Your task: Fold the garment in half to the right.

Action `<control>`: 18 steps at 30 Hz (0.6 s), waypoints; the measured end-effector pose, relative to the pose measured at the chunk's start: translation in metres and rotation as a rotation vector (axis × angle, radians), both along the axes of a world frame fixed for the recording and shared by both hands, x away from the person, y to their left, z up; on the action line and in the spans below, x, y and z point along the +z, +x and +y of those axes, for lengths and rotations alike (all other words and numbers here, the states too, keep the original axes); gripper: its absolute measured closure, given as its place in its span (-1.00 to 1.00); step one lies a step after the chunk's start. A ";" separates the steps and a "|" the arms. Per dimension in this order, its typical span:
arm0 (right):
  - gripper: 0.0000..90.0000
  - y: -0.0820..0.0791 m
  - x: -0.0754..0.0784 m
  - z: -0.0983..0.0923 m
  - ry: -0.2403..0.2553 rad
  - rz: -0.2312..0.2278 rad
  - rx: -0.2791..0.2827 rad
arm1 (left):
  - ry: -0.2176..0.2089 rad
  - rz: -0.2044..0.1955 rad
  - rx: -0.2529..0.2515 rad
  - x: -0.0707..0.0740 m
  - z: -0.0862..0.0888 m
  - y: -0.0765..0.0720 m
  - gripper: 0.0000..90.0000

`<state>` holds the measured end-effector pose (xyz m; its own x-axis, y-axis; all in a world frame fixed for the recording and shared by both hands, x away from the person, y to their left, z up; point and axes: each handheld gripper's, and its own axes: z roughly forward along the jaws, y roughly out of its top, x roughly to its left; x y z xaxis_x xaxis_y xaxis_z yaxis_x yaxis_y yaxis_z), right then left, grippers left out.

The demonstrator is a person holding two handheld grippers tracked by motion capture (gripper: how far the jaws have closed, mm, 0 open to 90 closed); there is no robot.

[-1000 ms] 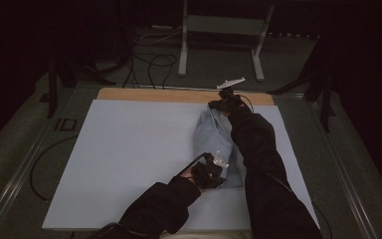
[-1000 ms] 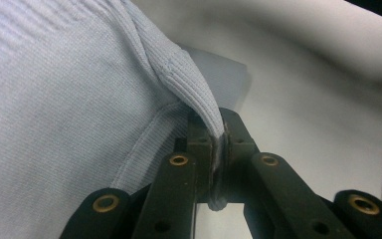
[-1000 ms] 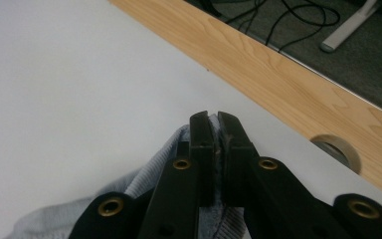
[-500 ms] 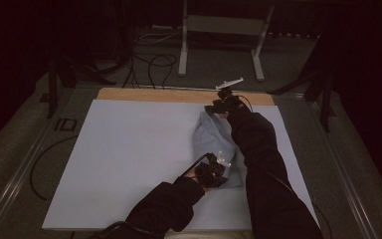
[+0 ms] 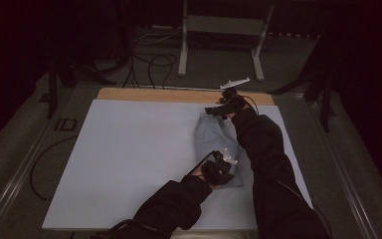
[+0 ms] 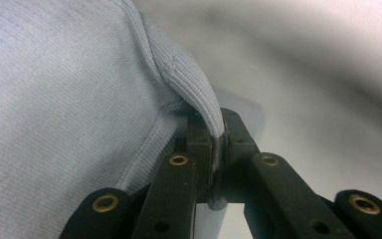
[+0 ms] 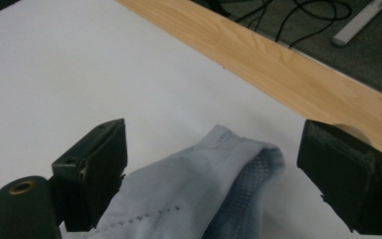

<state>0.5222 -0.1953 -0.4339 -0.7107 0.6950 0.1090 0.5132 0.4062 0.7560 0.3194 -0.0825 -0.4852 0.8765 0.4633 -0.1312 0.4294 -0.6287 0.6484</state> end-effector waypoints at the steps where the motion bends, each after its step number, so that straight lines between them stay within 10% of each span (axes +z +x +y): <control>1: -0.72 0.000 0.000 0.000 0.000 0.000 0.000 | -0.004 0.003 0.002 0.000 -0.002 0.001 0.92; 5: -0.73 -0.008 0.009 -0.010 0.024 -0.020 -0.008 | -0.003 0.021 -0.031 -0.005 -0.009 0.004 0.86; 18: -0.75 -0.021 0.008 -0.017 0.020 -0.039 0.000 | -0.008 -0.043 -0.076 0.003 -0.010 -0.003 -0.32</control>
